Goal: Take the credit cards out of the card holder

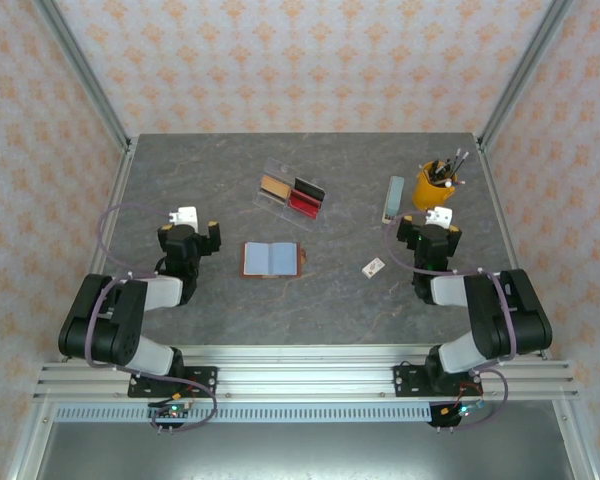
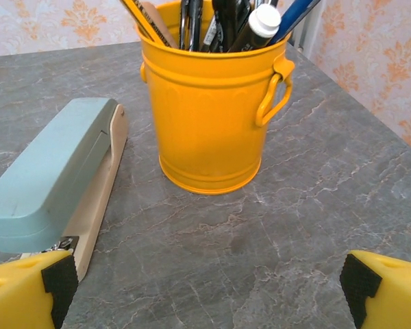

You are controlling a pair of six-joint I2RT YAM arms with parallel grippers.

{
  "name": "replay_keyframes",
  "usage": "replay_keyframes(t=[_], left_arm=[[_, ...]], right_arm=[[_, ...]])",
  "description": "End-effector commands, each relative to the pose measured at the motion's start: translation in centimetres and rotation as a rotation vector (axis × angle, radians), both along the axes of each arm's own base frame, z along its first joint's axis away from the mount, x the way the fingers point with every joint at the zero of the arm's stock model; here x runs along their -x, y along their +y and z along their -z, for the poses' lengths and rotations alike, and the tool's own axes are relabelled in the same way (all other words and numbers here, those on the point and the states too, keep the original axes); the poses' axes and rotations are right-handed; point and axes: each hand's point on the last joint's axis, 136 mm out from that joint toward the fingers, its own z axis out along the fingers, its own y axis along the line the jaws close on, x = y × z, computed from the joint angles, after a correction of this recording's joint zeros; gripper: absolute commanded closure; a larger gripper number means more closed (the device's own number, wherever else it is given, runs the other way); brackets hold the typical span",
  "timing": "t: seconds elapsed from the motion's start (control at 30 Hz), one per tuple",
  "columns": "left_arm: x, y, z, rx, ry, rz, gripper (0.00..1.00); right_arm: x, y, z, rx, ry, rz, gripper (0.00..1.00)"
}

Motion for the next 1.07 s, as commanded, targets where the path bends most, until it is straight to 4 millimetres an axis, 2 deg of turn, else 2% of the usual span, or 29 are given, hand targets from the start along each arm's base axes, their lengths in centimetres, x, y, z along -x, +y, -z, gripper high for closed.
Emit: replay_keyframes(t=[0.0, 0.27, 1.03], left_arm=[[-0.9, 0.5, -1.5, -0.008, -0.063, -0.021, 0.00], [-1.2, 1.1, -1.2, -0.009, -0.041, -0.059, 0.00], [-1.3, 1.0, -1.1, -0.006, -0.034, -0.051, 0.00]], right_arm=[[-0.3, 0.4, 0.0, -0.011, -0.012, -0.035, 0.00], [-1.1, -0.8, 0.5, -0.053, 0.026, 0.008, 0.00], [-1.0, -0.7, 0.4, -0.056, 0.018, -0.006, 0.00]])
